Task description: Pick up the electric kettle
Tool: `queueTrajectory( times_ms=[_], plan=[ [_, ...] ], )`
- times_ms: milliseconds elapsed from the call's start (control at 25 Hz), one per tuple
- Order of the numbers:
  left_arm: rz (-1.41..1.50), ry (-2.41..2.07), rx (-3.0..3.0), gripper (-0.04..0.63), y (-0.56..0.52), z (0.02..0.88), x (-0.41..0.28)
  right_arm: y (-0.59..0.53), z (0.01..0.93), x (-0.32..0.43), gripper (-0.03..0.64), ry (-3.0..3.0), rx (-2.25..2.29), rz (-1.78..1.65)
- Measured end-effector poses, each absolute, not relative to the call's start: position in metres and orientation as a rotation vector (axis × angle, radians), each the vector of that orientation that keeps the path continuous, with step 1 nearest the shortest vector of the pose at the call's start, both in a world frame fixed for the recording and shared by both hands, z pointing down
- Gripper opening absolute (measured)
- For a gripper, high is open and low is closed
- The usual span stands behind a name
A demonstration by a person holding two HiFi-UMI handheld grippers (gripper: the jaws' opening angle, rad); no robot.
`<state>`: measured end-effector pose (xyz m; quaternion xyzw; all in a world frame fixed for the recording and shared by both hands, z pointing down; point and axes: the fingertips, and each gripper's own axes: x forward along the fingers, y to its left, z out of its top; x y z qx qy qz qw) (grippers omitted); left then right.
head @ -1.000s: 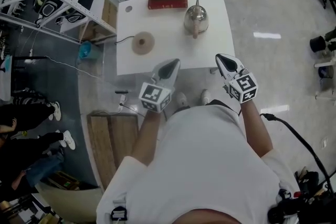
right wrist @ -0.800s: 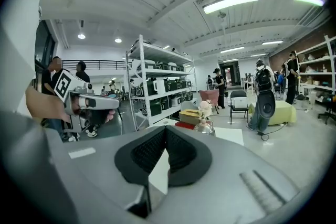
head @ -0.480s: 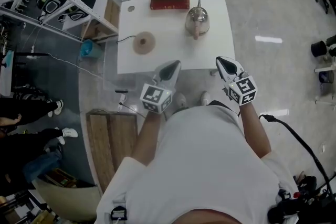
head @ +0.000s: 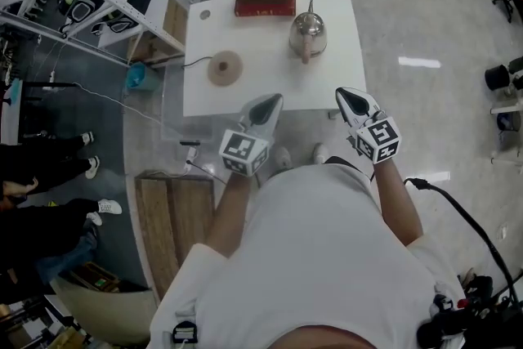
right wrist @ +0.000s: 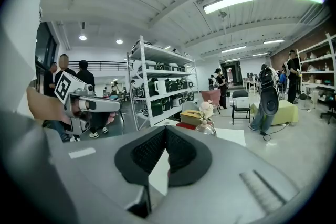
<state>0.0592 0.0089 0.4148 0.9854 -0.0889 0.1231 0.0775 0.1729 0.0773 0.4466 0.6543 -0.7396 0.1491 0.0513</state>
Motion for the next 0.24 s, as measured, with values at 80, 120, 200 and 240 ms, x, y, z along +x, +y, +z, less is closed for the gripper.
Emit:
queueTrajectory(
  times_ms=[80,120,200,240],
  plan=[
    [0.370,-0.267,2.952,0.002,0.0080,0.4150,0.0590,0.0756,0.4463,0.1726,0.003,-2.253,1.987,0.455],
    [0.371,-0.266,2.951,0.002,0.0074,0.4149,0.0590,0.0748,0.4461,0.1725,0.003,-2.255,1.986,0.456],
    [0.372,-0.266,2.950,0.002,0.0064,0.4148,0.0591,0.0734,0.4462,0.1726,0.003,-2.256,1.982,0.458],
    [0.373,-0.266,2.950,0.002,0.0059,0.4148,0.0591,0.0728,0.4463,0.1727,0.003,-2.257,1.980,0.459]
  ],
)
